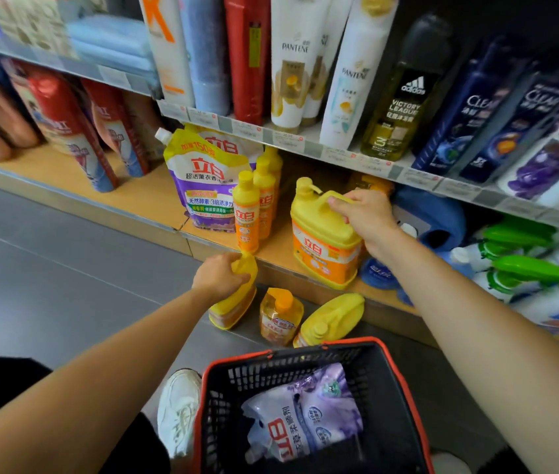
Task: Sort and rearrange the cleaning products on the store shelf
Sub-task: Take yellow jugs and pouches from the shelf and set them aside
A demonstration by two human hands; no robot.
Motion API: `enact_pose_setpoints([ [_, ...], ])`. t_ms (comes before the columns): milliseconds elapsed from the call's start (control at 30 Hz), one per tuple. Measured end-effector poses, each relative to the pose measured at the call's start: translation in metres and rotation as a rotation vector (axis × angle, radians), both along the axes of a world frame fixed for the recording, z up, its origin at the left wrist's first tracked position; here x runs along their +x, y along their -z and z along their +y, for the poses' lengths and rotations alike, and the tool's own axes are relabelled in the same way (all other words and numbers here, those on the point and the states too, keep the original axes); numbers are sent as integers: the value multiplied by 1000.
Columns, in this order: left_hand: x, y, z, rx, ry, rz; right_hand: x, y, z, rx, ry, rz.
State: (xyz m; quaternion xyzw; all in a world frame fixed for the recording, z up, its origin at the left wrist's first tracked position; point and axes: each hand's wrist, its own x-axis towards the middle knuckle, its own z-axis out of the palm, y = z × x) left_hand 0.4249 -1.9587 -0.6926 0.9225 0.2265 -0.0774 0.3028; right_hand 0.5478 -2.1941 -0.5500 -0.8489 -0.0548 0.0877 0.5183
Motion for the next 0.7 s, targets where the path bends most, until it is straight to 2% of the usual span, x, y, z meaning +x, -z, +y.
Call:
enact_pose_setpoints([
  [133, 3, -58, -26, -88, 104, -148, -18, -31, -30, -64, -97, -47],
  [333, -16, -156, -80, -512, 298, -393, -55, -79, -75, -69, -255, -108],
  [400, -27, -180, -94, -589, 407, -443, -68, -90, -88, -40, -275, -98],
  [567, -49, -211, -115, -527, 466, -571, -98, -113, -119, 23, -349, -74],
  [700, -65, -218, -127, -577, 513, -549, -118, -118, -138, 28, -406, -89],
])
